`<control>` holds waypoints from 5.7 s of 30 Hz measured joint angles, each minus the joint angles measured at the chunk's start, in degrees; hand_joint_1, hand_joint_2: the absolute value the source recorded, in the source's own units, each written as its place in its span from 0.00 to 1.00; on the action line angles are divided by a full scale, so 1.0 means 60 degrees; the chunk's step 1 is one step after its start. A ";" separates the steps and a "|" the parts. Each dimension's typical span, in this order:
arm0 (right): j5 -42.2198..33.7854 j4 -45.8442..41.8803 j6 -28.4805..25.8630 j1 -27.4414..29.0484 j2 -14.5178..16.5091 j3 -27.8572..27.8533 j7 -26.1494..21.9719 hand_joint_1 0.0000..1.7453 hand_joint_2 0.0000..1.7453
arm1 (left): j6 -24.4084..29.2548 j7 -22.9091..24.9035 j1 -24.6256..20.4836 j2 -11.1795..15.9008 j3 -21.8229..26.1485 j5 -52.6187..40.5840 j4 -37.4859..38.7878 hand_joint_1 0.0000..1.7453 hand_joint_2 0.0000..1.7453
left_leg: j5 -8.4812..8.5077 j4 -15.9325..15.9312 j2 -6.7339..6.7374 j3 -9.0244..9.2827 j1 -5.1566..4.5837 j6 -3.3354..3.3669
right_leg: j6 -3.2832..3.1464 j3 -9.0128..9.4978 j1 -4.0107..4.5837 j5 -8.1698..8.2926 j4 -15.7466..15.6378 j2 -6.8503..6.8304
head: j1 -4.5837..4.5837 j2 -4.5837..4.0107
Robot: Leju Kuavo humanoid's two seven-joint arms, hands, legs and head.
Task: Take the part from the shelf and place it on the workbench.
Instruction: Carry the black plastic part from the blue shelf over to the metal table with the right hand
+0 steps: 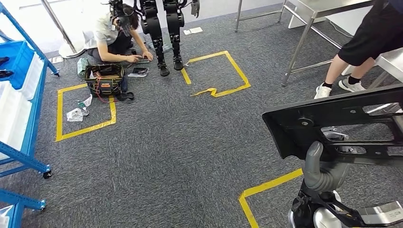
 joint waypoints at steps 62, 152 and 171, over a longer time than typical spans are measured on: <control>0.0042 -0.0641 0.0241 0.0881 0.0208 -0.0793 -0.0085 1.00 1.00 | 0.0174 0.0303 -0.0033 0.0075 -0.0462 -0.0298 -0.0015 0.00 1.00 | 0.0055 0.0196 0.0002 -0.0239 -0.0002 0.0015 | -0.0131 0.0200 0.0075 -0.0175 -0.0050 0.0027 | 0.0030 0.0000; 0.0350 -0.0624 -0.0112 0.1305 0.0211 -0.0849 -0.0192 1.00 1.00 | 0.0783 -0.0064 0.0063 0.0095 -0.0710 -0.0395 -0.0030 0.00 1.00 | 0.0272 0.1426 -0.1066 -0.1281 0.0074 0.0240 | -0.0467 0.0775 0.0175 -0.0738 0.0066 0.0667 | 0.0127 0.0000; 0.0352 -0.0565 -0.0130 0.1243 0.0083 -0.0839 -0.0211 1.00 1.00 | 0.0781 -0.0035 0.0088 0.0025 -0.0717 -0.0374 -0.0018 0.00 1.00 | -0.0323 0.0107 -0.1057 0.0280 0.0042 0.0075 | -0.0116 -0.0138 0.0123 -0.0165 0.0157 0.0287 | 0.0435 0.0000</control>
